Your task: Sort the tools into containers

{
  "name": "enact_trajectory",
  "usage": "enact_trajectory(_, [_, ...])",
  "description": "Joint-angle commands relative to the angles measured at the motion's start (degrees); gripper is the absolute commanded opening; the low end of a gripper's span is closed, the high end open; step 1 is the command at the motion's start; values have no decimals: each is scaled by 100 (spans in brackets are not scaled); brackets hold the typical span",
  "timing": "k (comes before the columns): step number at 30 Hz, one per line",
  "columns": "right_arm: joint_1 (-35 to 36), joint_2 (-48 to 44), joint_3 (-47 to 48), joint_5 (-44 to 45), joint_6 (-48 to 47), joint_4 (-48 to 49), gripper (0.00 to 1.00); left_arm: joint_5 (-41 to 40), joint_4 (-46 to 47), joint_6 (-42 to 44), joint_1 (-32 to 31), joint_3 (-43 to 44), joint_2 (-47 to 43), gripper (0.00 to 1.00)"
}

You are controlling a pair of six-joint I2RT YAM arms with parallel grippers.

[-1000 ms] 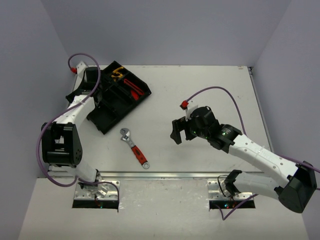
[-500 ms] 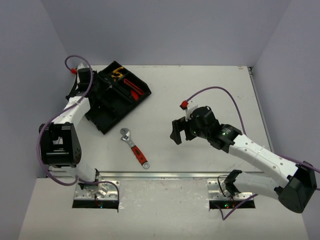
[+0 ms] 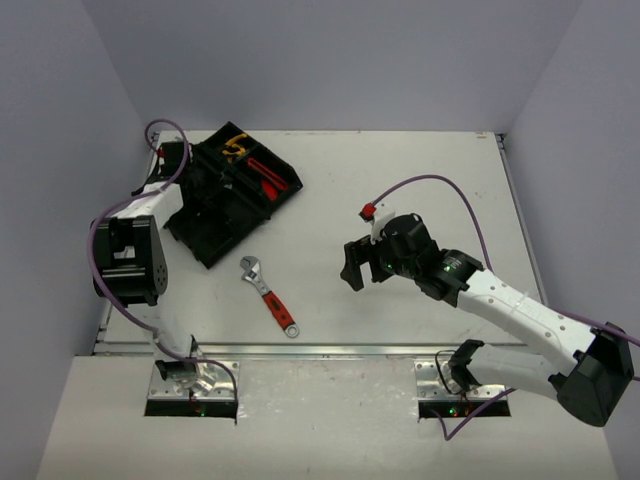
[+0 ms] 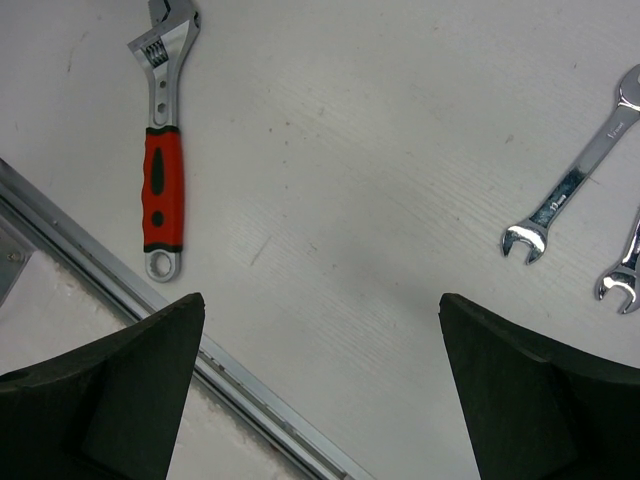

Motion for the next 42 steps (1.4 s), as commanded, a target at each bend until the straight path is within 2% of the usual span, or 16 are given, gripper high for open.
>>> enact_trajectory(1, [-18, -85, -20, -60, -58, 212, 99, 215, 37, 17, 71, 460, 180, 0])
enact_trajectory(9, [-22, -106, -41, -51, -58, 208, 99, -14, -276, 161, 71, 868, 648, 0])
enact_trajectory(12, [-18, -85, -41, -56, -58, 230, 99, -162, -303, 188, 80, 894, 731, 4])
enact_trajectory(24, [-18, -76, -67, -209, -49, 261, 99, -487, -452, 267, 88, 1096, 1193, 10])
enact_trajectory(25, [-18, -76, -67, -209, -49, 270, 99, -496, -452, 267, 88, 1105, 1228, 15])
enact_trajectory(28, [-18, -76, -59, -227, -49, 270, 99, -487, -461, 267, 88, 1096, 1236, 37])
enact_trajectory(32, [-18, -29, -50, -283, -47, 303, 99, -544, -498, 269, 88, 1133, 1149, 57])
enact_trajectory(35, [-18, 37, -43, -335, -26, 336, 99, -523, -590, 276, 88, 1205, 1029, 64])
enact_trajectory(38, [-26, 91, -8, -392, -23, 349, 99, -458, -593, 253, 88, 1179, 885, 66])
enact_trajectory(42, [-18, 235, 63, -512, 4, 381, 99, -49, -456, 172, 55, 1124, 203, 69])
